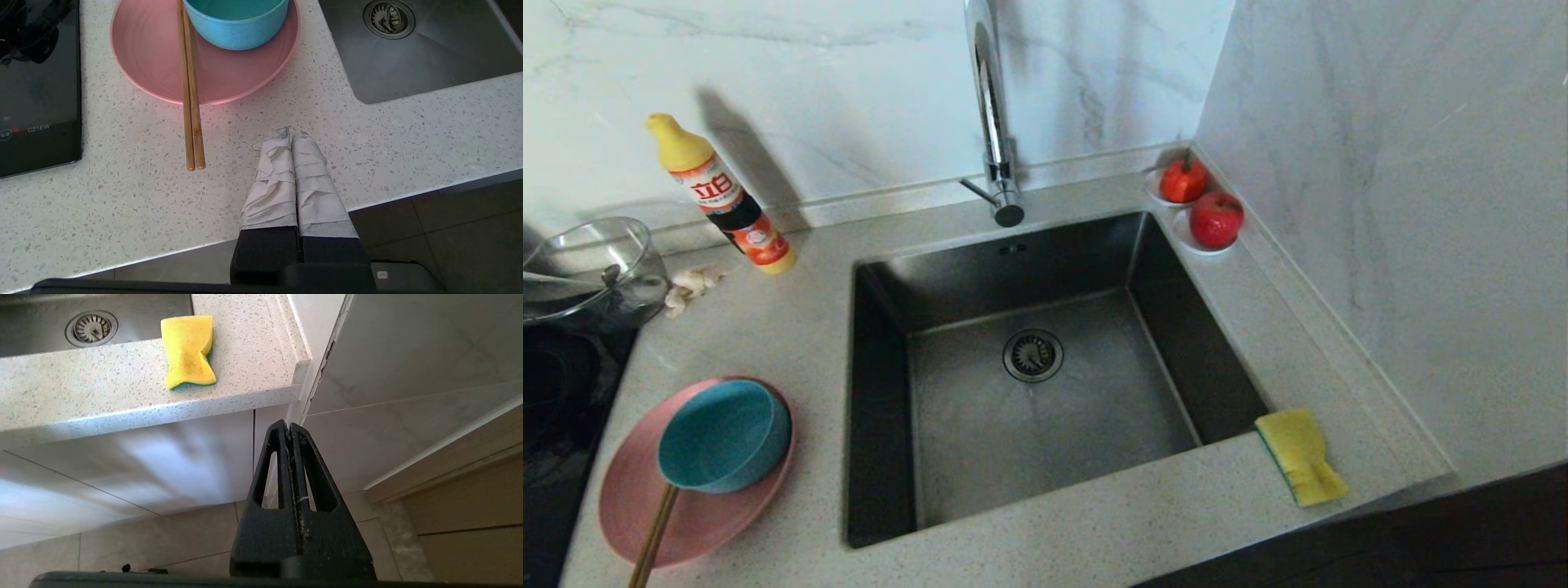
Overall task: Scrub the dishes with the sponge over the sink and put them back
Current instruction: Grab the dish soap
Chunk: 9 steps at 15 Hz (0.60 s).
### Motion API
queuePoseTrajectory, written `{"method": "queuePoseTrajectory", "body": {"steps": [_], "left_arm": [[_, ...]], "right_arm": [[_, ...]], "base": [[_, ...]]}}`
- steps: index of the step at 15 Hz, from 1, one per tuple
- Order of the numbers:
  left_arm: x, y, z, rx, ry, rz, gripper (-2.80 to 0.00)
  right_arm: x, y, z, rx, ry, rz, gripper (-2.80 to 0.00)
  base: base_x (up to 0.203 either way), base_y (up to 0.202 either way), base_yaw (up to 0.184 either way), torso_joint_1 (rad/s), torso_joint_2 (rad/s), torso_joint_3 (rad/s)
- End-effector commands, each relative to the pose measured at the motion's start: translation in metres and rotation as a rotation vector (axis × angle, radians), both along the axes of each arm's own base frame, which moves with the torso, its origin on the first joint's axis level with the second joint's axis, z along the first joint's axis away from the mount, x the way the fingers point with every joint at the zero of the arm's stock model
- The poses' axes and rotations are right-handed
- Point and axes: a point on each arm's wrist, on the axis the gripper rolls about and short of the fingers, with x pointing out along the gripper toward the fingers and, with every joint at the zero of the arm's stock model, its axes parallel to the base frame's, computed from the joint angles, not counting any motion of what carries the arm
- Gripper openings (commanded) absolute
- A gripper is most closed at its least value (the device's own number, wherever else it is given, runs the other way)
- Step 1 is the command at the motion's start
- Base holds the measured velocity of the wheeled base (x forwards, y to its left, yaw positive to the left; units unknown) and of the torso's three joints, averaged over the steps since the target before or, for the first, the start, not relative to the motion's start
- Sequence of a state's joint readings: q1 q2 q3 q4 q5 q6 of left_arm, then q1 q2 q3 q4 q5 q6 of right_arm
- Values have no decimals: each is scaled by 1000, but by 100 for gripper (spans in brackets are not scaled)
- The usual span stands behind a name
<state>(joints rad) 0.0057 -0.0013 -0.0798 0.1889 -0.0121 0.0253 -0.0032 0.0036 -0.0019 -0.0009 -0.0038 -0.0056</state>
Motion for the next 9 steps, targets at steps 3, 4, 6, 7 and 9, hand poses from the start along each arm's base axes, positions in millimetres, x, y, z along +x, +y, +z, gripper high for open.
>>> {"method": "queuePoseTrajectory", "body": {"steps": [3,4,6,7,9], "left_arm": [[0,0,0,1,1,0,-280],[0,0,0,0,1,0,-280],[0,0,0,1,1,0,-280],[0,0,0,1,1,0,-280],[0,0,0,10,1,-1,-280]], "right_arm": [[0,0,0,1,-1,-2,-280],[0,0,0,1,-1,-2,-280],[0,0,0,1,-1,-2,-280],[0,0,0,1,-1,-2,-280],[0,0,0,1,-1,-2,-280]], "base": [[0,0,0,0,0,0],[0,0,0,0,0,0],[0,0,0,0,0,0],[0,0,0,0,0,0],[0,0,0,0,0,0]]}}
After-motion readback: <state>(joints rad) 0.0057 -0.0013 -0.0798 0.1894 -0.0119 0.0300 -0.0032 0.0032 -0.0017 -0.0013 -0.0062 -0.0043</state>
